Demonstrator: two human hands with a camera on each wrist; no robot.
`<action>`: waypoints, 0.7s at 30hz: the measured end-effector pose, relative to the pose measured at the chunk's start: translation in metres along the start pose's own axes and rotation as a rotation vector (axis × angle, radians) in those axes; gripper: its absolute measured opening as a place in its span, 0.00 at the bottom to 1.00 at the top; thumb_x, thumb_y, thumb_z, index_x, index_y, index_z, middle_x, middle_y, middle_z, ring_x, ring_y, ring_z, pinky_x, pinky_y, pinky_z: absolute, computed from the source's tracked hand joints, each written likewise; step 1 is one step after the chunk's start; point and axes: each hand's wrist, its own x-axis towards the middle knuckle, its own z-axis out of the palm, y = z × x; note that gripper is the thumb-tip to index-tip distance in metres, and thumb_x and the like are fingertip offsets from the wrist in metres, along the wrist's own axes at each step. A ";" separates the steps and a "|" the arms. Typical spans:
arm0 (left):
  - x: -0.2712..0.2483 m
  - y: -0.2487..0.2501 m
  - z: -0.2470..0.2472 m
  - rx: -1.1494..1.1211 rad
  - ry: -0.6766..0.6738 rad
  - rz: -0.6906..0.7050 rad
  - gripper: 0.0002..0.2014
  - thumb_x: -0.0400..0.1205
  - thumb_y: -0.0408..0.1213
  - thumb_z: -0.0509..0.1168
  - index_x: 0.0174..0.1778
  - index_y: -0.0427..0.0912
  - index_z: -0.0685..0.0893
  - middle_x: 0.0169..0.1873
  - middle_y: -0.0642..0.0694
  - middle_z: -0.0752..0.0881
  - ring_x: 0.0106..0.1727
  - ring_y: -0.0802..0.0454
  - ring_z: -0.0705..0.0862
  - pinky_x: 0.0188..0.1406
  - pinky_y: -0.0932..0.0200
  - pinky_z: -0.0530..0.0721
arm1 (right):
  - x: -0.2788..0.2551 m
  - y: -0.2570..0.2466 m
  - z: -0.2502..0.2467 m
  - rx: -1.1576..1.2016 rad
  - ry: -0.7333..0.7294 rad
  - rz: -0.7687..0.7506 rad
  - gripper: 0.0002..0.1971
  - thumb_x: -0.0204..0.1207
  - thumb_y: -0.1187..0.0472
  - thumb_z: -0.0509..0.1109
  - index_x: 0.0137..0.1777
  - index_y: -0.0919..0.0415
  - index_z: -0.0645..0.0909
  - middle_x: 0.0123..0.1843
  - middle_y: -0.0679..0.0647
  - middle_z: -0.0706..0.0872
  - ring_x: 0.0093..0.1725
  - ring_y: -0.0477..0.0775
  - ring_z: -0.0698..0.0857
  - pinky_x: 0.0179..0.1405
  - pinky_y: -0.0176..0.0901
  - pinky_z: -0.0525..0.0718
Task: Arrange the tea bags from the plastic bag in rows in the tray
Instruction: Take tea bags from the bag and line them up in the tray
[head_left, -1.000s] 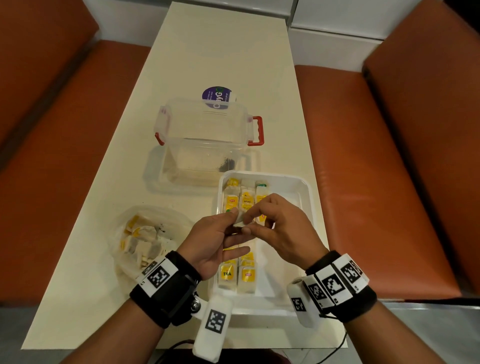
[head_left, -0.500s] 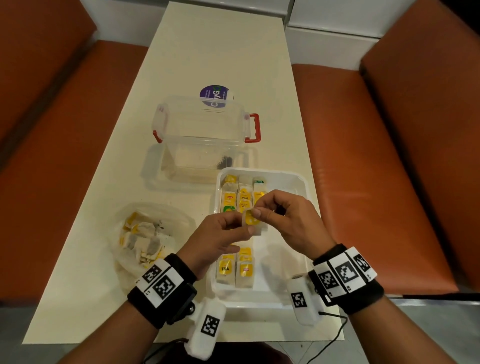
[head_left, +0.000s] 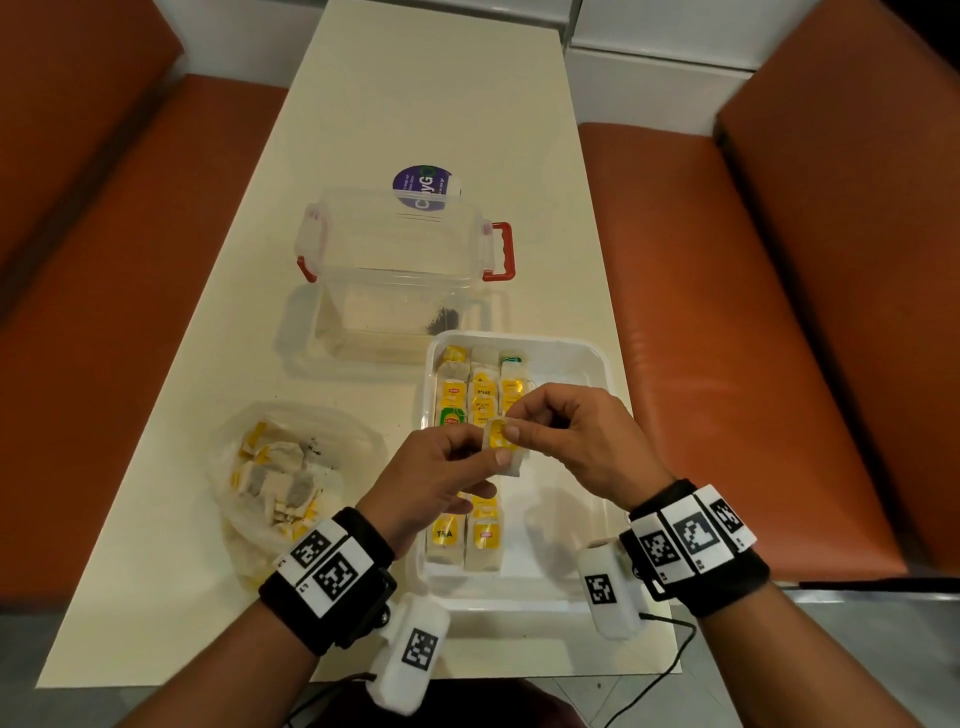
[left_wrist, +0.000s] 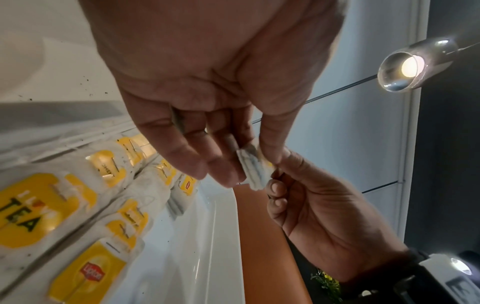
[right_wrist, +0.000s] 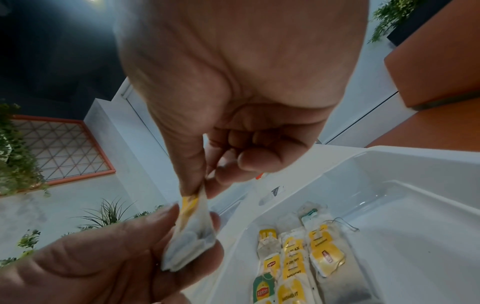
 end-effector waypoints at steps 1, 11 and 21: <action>0.000 0.000 0.001 0.012 -0.009 -0.005 0.08 0.80 0.43 0.74 0.53 0.48 0.90 0.41 0.53 0.92 0.43 0.53 0.91 0.39 0.61 0.85 | 0.000 0.001 0.000 0.004 -0.003 0.002 0.03 0.74 0.52 0.81 0.43 0.47 0.89 0.33 0.46 0.86 0.31 0.41 0.78 0.35 0.41 0.77; 0.004 -0.001 0.000 0.022 -0.012 -0.046 0.11 0.77 0.42 0.78 0.54 0.50 0.90 0.42 0.51 0.92 0.41 0.53 0.91 0.38 0.57 0.82 | 0.004 0.002 -0.002 0.012 -0.022 0.010 0.03 0.74 0.53 0.81 0.43 0.46 0.89 0.36 0.50 0.88 0.33 0.43 0.80 0.36 0.46 0.80; -0.007 0.003 -0.027 -0.113 0.099 -0.042 0.13 0.79 0.44 0.74 0.58 0.46 0.87 0.45 0.48 0.92 0.37 0.54 0.87 0.33 0.60 0.79 | 0.015 0.025 -0.010 -0.242 -0.115 0.126 0.05 0.75 0.53 0.80 0.41 0.45 0.86 0.34 0.43 0.87 0.34 0.42 0.81 0.42 0.51 0.85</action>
